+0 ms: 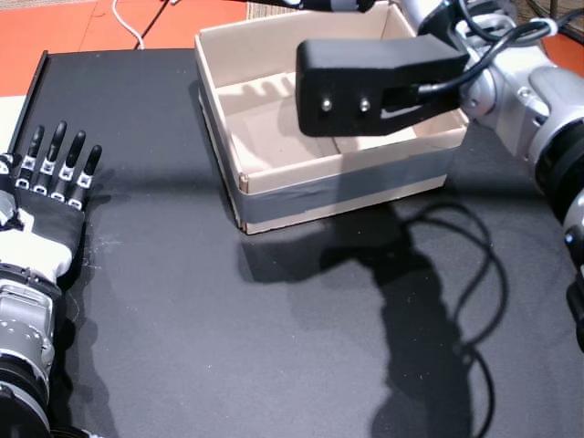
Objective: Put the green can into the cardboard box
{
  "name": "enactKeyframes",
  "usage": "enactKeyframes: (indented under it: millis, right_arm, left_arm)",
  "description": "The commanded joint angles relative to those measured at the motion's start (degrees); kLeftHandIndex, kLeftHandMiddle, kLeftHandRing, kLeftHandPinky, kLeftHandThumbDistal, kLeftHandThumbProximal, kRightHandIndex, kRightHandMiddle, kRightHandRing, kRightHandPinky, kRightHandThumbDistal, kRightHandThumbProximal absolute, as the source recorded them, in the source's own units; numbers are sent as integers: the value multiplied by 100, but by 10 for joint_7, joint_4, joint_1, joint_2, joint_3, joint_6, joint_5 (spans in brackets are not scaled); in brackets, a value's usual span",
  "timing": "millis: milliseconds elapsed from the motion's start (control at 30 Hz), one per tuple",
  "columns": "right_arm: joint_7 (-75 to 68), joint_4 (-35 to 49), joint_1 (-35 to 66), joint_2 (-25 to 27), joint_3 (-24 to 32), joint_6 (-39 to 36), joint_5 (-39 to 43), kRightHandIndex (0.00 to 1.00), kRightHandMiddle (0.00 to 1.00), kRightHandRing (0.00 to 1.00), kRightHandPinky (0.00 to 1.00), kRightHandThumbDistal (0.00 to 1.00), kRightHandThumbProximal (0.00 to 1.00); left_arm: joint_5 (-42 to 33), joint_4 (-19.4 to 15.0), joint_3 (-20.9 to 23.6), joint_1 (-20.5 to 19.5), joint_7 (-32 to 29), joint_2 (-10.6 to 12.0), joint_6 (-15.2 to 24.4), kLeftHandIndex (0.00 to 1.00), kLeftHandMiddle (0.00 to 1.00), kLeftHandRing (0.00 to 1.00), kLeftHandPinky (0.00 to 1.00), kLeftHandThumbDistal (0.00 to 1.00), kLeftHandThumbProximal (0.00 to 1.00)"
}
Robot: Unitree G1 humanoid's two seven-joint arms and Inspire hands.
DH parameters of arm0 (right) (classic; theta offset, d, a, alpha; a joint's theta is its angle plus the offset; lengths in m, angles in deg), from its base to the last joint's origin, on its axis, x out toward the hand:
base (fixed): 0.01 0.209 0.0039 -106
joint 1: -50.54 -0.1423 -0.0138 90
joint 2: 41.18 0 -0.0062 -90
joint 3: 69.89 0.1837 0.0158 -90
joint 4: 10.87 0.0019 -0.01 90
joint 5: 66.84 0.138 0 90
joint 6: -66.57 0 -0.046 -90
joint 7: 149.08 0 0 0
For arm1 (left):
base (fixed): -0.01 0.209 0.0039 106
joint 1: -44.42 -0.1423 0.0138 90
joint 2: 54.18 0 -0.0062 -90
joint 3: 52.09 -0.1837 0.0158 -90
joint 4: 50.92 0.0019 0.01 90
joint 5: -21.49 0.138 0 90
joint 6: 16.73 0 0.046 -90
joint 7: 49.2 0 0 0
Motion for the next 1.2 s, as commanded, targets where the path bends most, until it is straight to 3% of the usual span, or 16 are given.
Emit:
enactKeyframes:
  millis: [0, 33, 100, 200, 300, 333, 367, 500, 567, 600, 700, 767, 1067, 1167]
  right_arm:
    - [32, 0, -42, 1, 10, 9, 17, 29, 26, 36, 44, 26, 0]
    - [56, 0, -47, -1, 16, 16, 25, 22, 22, 34, 45, 18, 0]
    - [102, 0, -58, -5, 19, 32, 31, 9, 11, 23, 49, 14, 0]
    - [176, -1, -72, -14, 27, 63, 43, 10, 11, 22, 47, 7, 0]
    - [248, -3, -82, -27, 31, 106, 53, 20, 21, 32, 43, 12, 18]
    - [262, -3, -84, -31, 30, 122, 53, 25, 28, 39, 44, 15, 23]
    - [273, -2, -84, -35, 28, 136, 52, 39, 44, 54, 44, 18, 23]
    - [297, 0, -82, -40, 31, 153, 59, 44, 48, 57, 56, 11, 20]
    - [287, 1, -78, -37, 27, 141, 55, 59, 67, 71, 51, 12, 21]
    - [282, 1, -76, -35, 27, 135, 56, 55, 61, 63, 49, 12, 22]
    - [282, 1, -73, -33, 34, 129, 64, 49, 54, 61, 47, 13, 22]
    - [281, 0, -71, -33, 33, 127, 64, 37, 38, 45, 44, 13, 22]
    - [286, -1, -68, -32, 18, 126, 58, 20, 24, 32, 39, 8, 26]
    - [276, 0, -67, -29, 12, 116, 54, 22, 21, 29, 37, 10, 29]
  left_arm:
    - [2, 5, 2, -4, 5, 4, 6, 48, 50, 65, 81, 0, 100]
    - [1, 5, 2, -4, 5, 5, 6, 48, 50, 65, 82, 0, 100]
    - [2, 5, 2, -4, 4, 7, 6, 47, 49, 64, 83, 0, 100]
    - [2, 5, 2, -4, 1, 9, 7, 50, 48, 63, 83, 0, 100]
    - [3, 5, 1, -2, 6, 12, 9, 51, 47, 61, 83, 0, 100]
    - [3, 5, 0, -2, 7, 12, 10, 50, 46, 61, 84, 0, 100]
    - [3, 5, 0, -2, 7, 13, 11, 49, 46, 61, 84, 0, 100]
    - [2, 5, 2, -3, 4, 14, 9, 49, 46, 60, 82, 0, 100]
    - [2, 5, 1, -3, 2, 14, 11, 50, 46, 60, 81, 0, 100]
    - [2, 4, 1, -4, 0, 15, 12, 50, 46, 60, 80, 0, 100]
    - [-1, 5, 3, -4, -4, 15, 8, 50, 45, 60, 81, 0, 100]
    - [1, 4, 2, -4, -3, 15, 10, 50, 45, 60, 81, 0, 100]
    - [1, 4, 1, -4, -2, 18, 9, 51, 47, 60, 82, 0, 100]
    - [1, 4, 2, -4, -6, 18, 9, 52, 48, 61, 82, 0, 100]
